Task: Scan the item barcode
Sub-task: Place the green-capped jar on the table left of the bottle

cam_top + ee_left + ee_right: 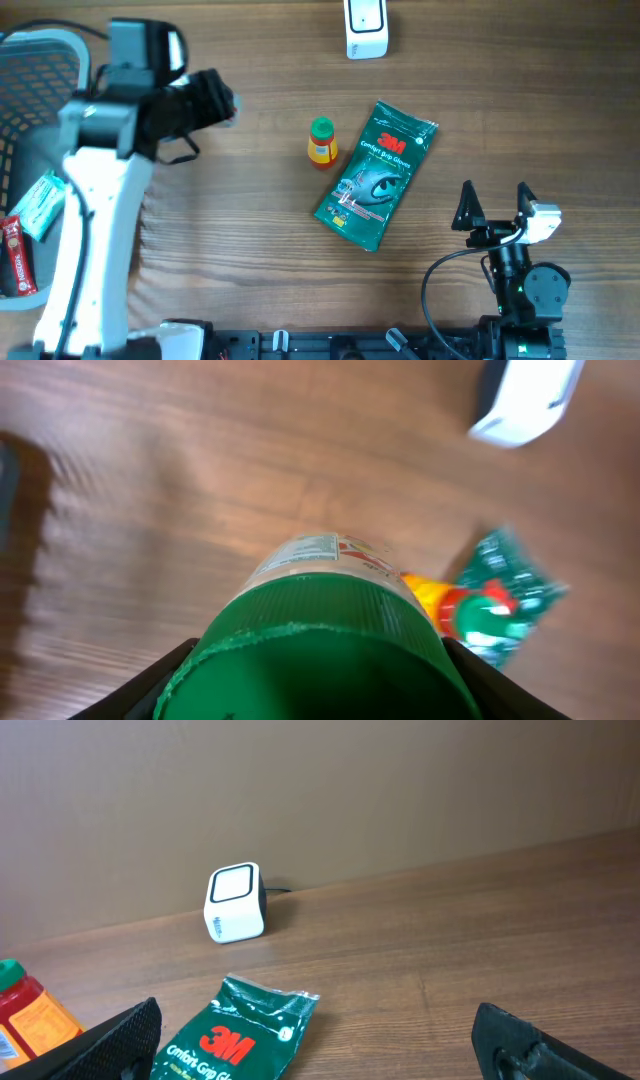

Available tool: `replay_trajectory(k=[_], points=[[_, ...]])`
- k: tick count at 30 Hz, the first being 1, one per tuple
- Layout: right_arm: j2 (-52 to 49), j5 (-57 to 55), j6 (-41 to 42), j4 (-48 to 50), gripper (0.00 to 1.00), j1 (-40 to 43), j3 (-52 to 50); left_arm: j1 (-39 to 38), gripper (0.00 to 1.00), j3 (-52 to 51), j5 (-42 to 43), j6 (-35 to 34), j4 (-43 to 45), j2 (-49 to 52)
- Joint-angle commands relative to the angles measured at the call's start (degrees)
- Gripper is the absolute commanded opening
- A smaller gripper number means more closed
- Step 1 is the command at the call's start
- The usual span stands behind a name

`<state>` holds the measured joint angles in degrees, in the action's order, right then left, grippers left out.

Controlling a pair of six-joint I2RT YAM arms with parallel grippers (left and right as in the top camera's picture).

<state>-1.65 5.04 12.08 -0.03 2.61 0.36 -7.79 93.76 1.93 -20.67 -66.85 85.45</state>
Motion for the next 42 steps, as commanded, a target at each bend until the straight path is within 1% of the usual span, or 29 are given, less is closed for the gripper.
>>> replay_trajectory(k=[1,7,11,13,16,20,22,26,28,29,30,34,40,42], points=[[0.0,-0.6,0.0,0.2,1.0,0.0,-0.1,-3.1,0.57,0.3,-6.1,2.9,0.0,5.6],[0.0,-0.6,-0.1,0.2,1.0,0.0,-0.1,-6.3,0.54,-1.1,-6.1,2.8,1.5,16.4],[0.0,-0.6,-0.1,0.2,1.0,0.0,-0.1,-8.0,0.55,-2.4,-5.5,1.2,5.6,22.0],[0.0,-0.6,0.0,0.2,1.0,0.0,-0.1,-8.7,0.57,-3.1,-5.4,-0.8,8.0,24.3],[0.0,-0.6,0.0,0.2,1.0,0.0,-0.1,-9.8,0.57,-3.2,-5.4,-2.1,9.9,27.2],[0.0,-0.6,-0.1,0.2,1.0,0.0,-0.1,-11.2,0.57,-3.2,-5.4,-2.8,12.4,30.3],[0.0,-0.6,-0.1,0.2,1.0,0.0,-0.1,-11.8,0.59,-3.2,-5.4,-3.0,13.2,31.1],[0.0,-0.6,-0.1,0.2,1.0,0.0,-0.1,-12.3,0.7,-2.9,-5.5,-2.9,14.4,30.8],[0.0,-0.6,-0.1,0.2,1.0,0.0,-0.1,-12.2,0.79,-2.1,-5.5,-2.9,14.6,30.2],[0.0,-0.6,0.0,0.2,1.0,0.0,-0.1,-12.0,0.87,-1.4,-5.5,-2.9,14.6,29.7],[0.0,-0.6,-0.1,0.2,1.0,0.0,-0.1,-11.9,0.98,-0.9,-5.6,-2.8,14.5,29.1],[0.0,-0.6,-0.1,0.2,1.0,0.0,-0.1,-11.2,1.0,3.1,-7.5,-2.0,13.5,25.4],[0.0,-0.6,0.0,0.2,1.0,0.0,-0.1,-9.0,1.0,12.2,-18.3,-2.1,10.0,16.3],[0.0,-0.6,-0.1,0.2,1.0,0.0,-0.1,-8.0,1.0,14.1,-21.6,-2.1,10.3,12.7]])
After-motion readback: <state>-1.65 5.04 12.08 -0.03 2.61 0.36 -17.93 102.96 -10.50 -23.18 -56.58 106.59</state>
